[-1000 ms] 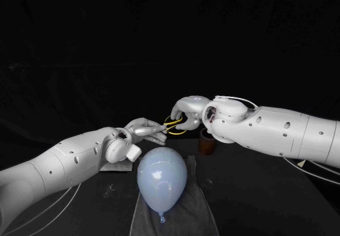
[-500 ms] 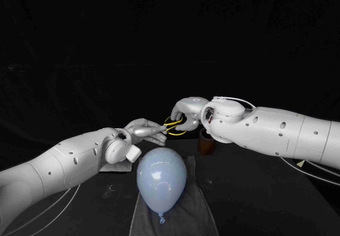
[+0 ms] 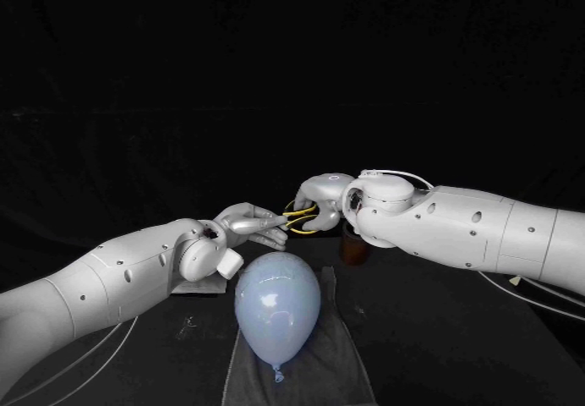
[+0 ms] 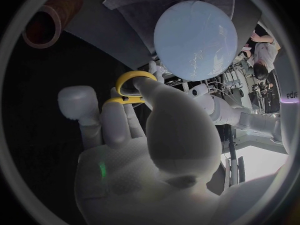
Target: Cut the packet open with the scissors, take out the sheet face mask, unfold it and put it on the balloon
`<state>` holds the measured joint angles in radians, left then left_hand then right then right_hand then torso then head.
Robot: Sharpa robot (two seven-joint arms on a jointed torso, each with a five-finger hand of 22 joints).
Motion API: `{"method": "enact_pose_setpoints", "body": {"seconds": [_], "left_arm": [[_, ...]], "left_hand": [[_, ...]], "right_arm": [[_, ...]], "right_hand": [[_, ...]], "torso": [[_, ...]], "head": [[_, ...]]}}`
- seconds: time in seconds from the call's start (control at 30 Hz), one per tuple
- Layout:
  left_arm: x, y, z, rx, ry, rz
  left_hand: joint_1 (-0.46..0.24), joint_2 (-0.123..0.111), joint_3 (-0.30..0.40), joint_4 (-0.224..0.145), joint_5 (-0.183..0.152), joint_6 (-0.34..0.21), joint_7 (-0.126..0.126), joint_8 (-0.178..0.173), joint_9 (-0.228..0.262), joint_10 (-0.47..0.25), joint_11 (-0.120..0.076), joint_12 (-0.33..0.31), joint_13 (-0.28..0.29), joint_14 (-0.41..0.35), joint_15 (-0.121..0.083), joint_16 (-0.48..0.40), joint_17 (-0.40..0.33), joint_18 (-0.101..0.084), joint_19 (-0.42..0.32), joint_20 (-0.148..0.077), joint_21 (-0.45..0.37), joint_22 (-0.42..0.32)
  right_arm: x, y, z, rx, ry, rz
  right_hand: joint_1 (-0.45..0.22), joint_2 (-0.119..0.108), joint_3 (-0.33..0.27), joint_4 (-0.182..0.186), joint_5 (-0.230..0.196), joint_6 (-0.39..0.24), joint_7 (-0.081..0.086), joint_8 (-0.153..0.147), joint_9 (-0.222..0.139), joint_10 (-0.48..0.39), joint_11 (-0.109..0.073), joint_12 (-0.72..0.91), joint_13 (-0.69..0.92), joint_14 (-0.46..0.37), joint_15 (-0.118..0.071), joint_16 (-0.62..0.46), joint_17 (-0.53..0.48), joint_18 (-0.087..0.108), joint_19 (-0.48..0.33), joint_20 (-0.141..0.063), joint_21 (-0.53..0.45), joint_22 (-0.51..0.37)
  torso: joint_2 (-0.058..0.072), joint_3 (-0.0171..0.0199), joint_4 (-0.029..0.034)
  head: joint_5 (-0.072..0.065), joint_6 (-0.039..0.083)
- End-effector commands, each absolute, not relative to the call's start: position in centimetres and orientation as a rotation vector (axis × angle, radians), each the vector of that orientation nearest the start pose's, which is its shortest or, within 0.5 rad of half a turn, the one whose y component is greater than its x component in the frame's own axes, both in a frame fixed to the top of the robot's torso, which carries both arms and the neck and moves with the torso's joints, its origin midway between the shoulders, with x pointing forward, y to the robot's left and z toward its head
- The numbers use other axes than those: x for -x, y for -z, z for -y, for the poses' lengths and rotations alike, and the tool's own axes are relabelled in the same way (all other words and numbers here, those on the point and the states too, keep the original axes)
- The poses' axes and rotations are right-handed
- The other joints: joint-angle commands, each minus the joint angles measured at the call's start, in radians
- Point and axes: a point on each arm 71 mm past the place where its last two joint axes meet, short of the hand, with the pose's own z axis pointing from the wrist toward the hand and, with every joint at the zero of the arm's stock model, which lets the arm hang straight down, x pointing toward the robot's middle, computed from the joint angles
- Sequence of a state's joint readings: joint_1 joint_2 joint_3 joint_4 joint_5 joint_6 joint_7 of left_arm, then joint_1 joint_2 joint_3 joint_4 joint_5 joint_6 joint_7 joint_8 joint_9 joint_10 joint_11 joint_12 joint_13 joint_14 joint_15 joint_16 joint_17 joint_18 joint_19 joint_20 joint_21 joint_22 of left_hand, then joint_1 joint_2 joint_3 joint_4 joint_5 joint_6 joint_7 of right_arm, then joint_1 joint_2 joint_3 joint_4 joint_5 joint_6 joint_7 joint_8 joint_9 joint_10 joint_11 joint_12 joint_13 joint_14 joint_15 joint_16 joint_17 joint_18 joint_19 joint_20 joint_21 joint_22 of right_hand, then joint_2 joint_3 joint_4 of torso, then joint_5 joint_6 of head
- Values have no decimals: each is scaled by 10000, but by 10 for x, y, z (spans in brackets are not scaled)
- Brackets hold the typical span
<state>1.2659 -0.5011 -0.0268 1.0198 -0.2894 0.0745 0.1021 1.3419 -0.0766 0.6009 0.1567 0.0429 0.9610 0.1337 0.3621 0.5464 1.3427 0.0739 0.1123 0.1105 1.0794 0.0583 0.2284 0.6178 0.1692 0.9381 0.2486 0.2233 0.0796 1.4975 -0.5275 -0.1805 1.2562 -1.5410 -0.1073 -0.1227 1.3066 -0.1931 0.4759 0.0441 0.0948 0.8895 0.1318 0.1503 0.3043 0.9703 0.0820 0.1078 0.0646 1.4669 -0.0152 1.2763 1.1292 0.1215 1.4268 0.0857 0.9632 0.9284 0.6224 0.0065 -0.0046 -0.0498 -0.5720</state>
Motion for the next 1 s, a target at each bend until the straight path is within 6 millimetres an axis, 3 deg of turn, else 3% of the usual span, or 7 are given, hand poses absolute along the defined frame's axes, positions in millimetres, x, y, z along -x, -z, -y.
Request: {"method": "enact_pose_setpoints", "body": {"seconds": [0.03, 0.33, 0.63, 1.0], "left_arm": [[-571, 179, -154, 8035, 14815, -18537], [-568, 178, -149, 8096, 15085, -18691], [-564, 178, -140, 8026, 15353, -18865], [-559, 176, -131, 7854, 15656, -19036]], "left_hand": [[13, 140, 683, -626, 70, 78, -25, 38, 18, 78, 15, 66, 9, 82, 6, 21, 10, 139, 59, 8, 46, 13], [2, 143, 688, -625, 69, 78, -24, 40, 22, 79, 15, 67, 10, 84, 6, 20, 11, 138, 57, 8, 46, 13], [-11, 147, 696, -624, 69, 77, -25, 43, 29, 80, 16, 68, 12, 86, 6, 18, 14, 137, 54, 9, 47, 12], [-21, 149, 703, -626, 69, 75, -26, 44, 34, 79, 15, 68, 12, 85, 6, 16, 15, 137, 52, 9, 47, 12]], "right_arm": [[-553, 107, 111, 5479, -4505, -16817], [-556, 110, 106, 5668, -4386, -16828], [-558, 120, 100, 5867, -4165, -17202], [-559, 132, 92, 6322, -3528, -17393]], "right_hand": [[43, 59, -28, -5, 30, 48, -38, 15, 13, 51, -20, 44, 16, 302, -97, 27, -67, 43, -22, -75, 13, -32], [46, 199, 121, 27, 42, 260, -72, 100, 62, 230, -63, 124, 14, 311, -92, 97, -36, 4, -8, -100, 162, 149], [-111, 406, 432, 188, 112, 479, 12, 157, 118, 849, 0, 190, 23, 335, 107, 283, 62, -81, 55, 26, 507, 539], [-210, 319, 678, 229, -113, 724, 49, 269, 229, 1500, -1, 83, 17, 327, 131, 437, 96, -115, 99, 84, 851, 932]], "torso": [[-5, 7, -7], [-2, 10, -3], [-10, 7, 2], [-2, 1, -13]], "head": [[-2, -2], [-18, -3], [-42, -17], [-70, -32]]}}
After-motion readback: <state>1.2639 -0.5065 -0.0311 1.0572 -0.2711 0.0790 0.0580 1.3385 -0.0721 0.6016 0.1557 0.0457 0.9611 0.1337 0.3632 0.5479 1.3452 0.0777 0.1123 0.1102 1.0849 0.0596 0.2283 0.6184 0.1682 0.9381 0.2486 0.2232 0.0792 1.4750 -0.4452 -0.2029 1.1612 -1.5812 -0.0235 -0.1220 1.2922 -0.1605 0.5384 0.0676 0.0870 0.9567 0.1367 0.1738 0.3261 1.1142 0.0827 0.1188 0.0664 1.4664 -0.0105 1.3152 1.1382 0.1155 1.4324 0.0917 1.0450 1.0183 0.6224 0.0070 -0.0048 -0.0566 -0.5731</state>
